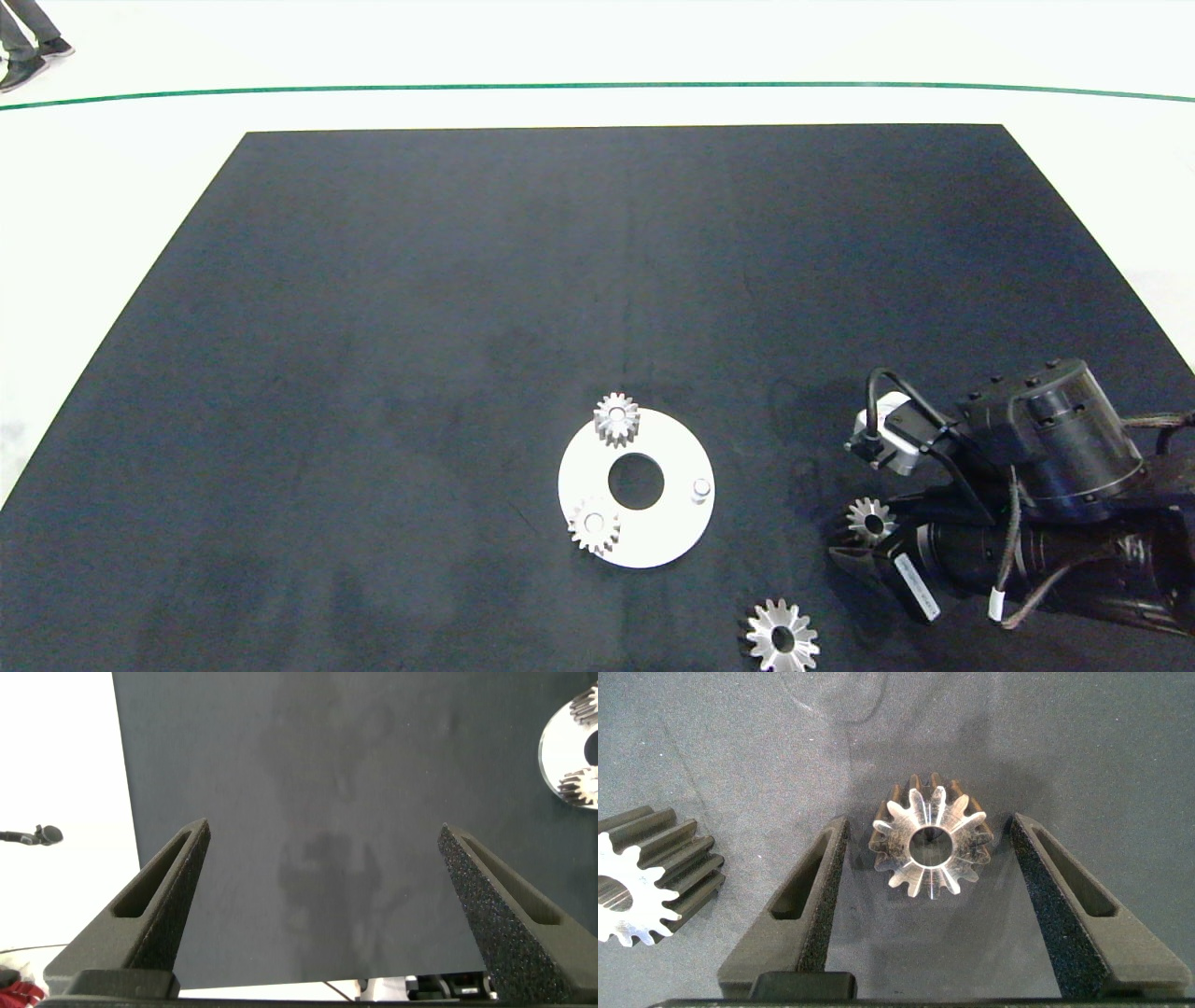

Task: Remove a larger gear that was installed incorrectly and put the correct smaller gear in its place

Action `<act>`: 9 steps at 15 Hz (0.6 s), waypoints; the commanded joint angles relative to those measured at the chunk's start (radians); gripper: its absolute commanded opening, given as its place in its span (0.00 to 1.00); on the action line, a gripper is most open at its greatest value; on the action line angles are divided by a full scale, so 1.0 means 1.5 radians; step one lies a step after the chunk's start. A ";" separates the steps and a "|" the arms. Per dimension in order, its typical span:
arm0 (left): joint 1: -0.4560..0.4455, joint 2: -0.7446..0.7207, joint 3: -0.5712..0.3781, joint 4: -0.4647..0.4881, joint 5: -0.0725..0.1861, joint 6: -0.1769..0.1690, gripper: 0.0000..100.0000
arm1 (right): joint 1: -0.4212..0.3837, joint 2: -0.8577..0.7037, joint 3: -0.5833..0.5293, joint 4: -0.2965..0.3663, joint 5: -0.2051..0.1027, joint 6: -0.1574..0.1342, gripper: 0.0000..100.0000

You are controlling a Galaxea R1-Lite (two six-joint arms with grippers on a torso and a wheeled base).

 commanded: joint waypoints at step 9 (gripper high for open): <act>0.000 0.000 0.000 0.003 0.000 0.000 1.00 | 0.011 -0.007 0.000 0.003 -0.042 -0.051 0.28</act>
